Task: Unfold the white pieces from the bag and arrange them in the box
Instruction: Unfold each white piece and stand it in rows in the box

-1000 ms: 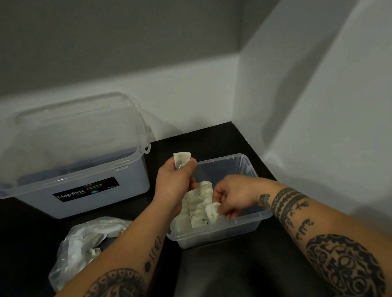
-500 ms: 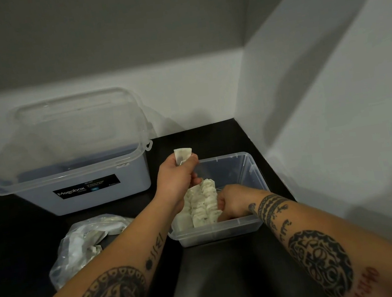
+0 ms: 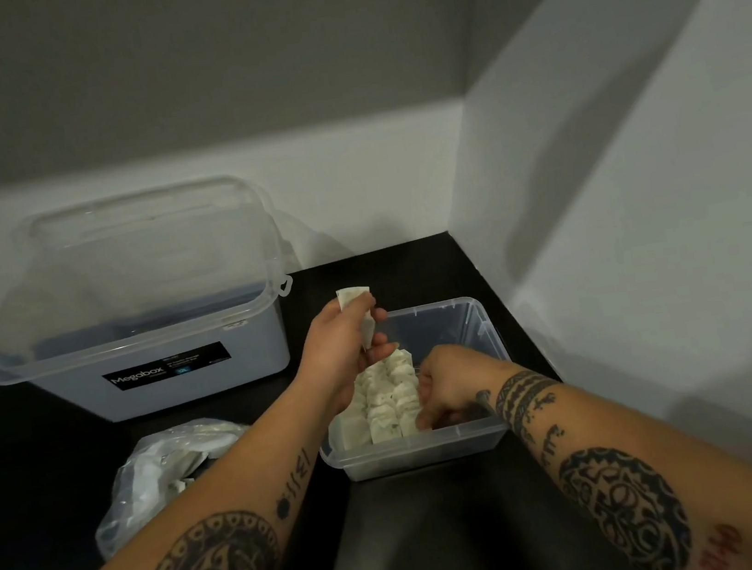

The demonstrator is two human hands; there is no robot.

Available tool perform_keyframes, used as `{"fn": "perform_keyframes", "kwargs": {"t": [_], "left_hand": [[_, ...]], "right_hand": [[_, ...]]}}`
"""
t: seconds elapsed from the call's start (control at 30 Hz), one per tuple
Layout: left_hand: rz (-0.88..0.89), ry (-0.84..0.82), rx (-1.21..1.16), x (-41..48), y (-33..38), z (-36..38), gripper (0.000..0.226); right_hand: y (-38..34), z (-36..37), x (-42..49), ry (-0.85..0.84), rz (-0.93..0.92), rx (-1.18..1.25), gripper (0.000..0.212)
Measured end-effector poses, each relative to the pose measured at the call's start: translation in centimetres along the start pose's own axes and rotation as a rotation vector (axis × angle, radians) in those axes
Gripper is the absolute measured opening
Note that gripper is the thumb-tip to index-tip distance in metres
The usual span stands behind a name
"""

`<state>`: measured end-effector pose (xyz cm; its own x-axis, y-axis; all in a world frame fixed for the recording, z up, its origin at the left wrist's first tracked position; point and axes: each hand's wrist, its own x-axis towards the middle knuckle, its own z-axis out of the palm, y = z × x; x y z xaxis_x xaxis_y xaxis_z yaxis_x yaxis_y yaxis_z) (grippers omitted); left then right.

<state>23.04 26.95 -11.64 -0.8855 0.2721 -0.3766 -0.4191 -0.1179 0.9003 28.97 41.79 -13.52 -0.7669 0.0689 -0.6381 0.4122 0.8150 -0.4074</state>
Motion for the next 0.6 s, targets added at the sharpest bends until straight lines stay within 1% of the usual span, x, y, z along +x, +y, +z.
{"fn": "perform_keyframes", "kwargs": {"t": [0.07, 0.13, 0.2, 0.27, 0.33, 0.43, 0.5, 0.6], "left_hand": [[-0.079, -0.033, -0.092, 0.0, 0.0, 0.0, 0.033], [-0.129, -0.053, -0.126, 0.0, 0.0, 0.0, 0.037], [-0.148, -0.076, -0.12, -0.2, -0.1, 0.0, 0.038], [-0.146, -0.114, -0.114, -0.6, 0.1, 0.2, 0.035], [-0.169, -0.127, -0.157, -1.0, 0.4, 0.4, 0.034], [-0.244, -0.109, -0.317, -1.3, 0.9, 0.4, 0.034], [-0.255, -0.118, -0.323, -1.5, 1.2, 0.3, 0.034], [-0.249, -0.205, -0.252, -2.1, 1.6, 0.0, 0.036]], "right_hand": [[-0.3, -1.1, -0.5, 0.029, 0.002, 0.079, 0.026], [-0.6, -2.4, -1.2, 0.096, -0.008, 0.232, 0.017], [-0.9, -3.5, -1.9, 0.212, -0.036, 0.443, 0.008], [-1.1, -4.1, -2.4, 0.374, -0.102, 0.56, 0.004], [-1.3, -4.2, -2.8, 0.484, -0.204, 0.602, 0.007], [-1.7, -3.5, -3.4, 0.562, -0.342, 0.636, 0.019], [-2.1, -2.7, -3.9, 0.597, -0.354, 0.602, 0.022], [-3.0, -1.7, -4.5, 0.65, -0.33, 0.469, 0.031]]}}
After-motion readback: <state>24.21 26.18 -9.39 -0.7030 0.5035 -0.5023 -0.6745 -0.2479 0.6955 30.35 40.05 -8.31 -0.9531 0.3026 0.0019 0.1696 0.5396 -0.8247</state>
